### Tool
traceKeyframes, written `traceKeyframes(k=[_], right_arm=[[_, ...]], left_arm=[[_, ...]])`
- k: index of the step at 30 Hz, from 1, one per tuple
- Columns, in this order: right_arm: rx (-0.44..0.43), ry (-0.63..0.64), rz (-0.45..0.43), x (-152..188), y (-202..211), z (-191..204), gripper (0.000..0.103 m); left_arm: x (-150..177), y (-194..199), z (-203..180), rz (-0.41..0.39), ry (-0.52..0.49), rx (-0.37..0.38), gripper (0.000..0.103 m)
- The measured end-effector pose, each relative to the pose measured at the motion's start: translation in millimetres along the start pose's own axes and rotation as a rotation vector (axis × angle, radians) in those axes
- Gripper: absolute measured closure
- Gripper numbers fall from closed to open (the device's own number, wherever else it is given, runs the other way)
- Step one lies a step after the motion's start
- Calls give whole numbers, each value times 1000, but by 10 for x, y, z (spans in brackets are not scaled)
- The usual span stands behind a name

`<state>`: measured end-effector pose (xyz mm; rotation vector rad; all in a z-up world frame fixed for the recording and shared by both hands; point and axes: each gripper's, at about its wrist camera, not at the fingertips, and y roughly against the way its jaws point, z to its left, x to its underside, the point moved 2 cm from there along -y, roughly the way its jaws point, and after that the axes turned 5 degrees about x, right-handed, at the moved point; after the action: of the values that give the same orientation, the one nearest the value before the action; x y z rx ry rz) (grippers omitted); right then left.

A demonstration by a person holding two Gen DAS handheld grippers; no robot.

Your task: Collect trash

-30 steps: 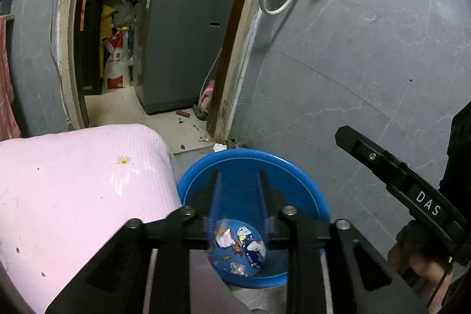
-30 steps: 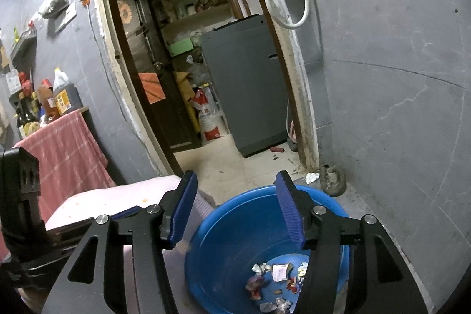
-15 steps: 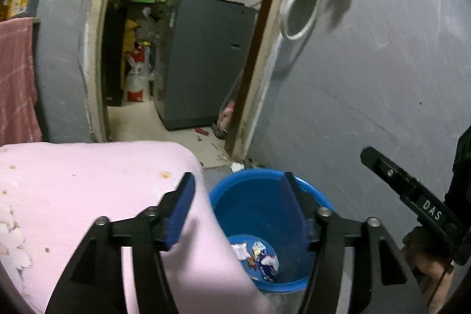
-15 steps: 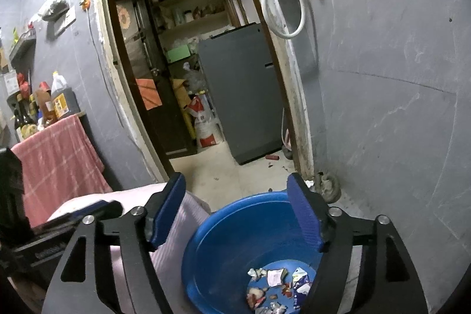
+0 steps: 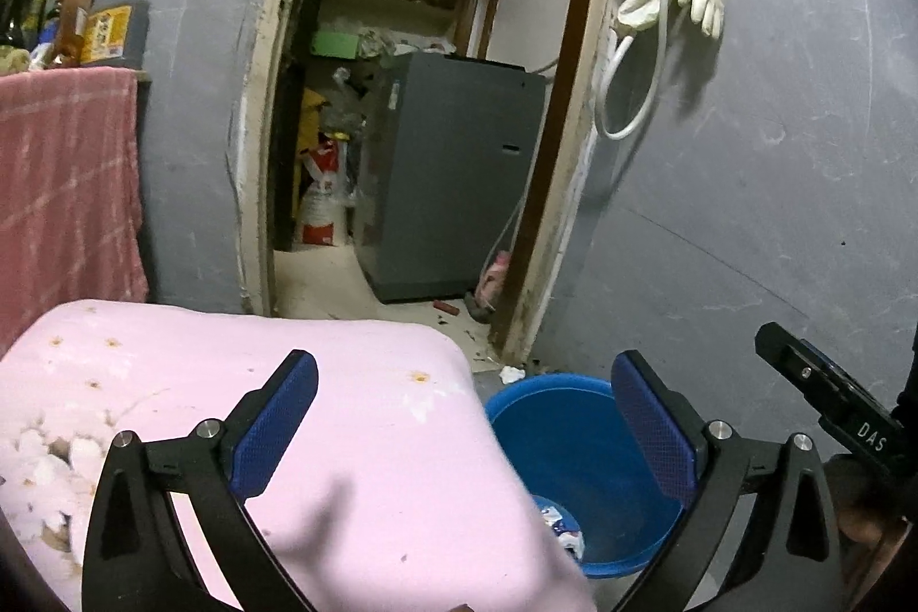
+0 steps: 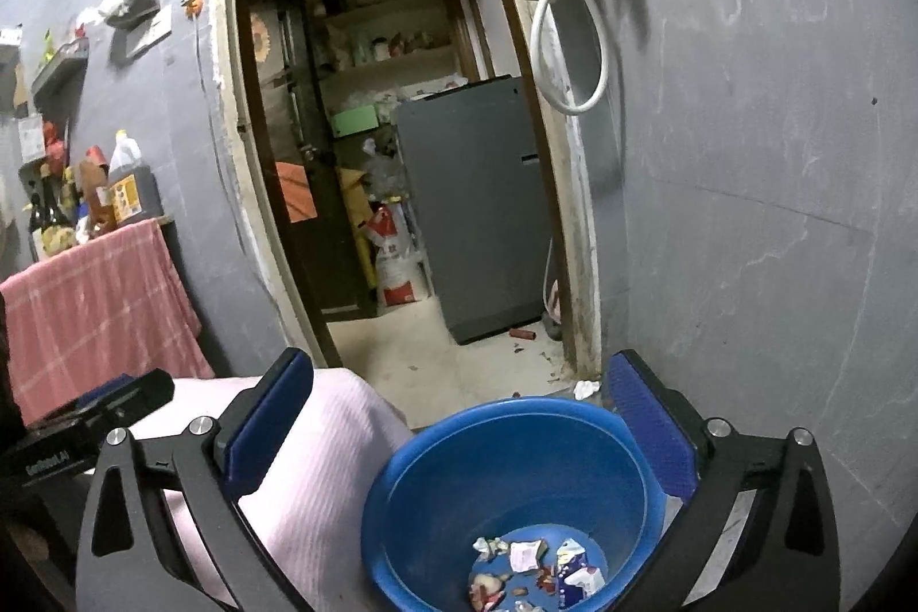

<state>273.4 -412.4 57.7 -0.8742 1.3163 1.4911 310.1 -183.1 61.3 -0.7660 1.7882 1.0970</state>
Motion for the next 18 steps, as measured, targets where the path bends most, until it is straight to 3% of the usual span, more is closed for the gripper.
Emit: traceKeyframes(k=[18], right_arm=[[-42, 53, -82, 99, 634, 519, 0]], left_arm=[[213, 937, 215, -76, -15, -64, 3]])
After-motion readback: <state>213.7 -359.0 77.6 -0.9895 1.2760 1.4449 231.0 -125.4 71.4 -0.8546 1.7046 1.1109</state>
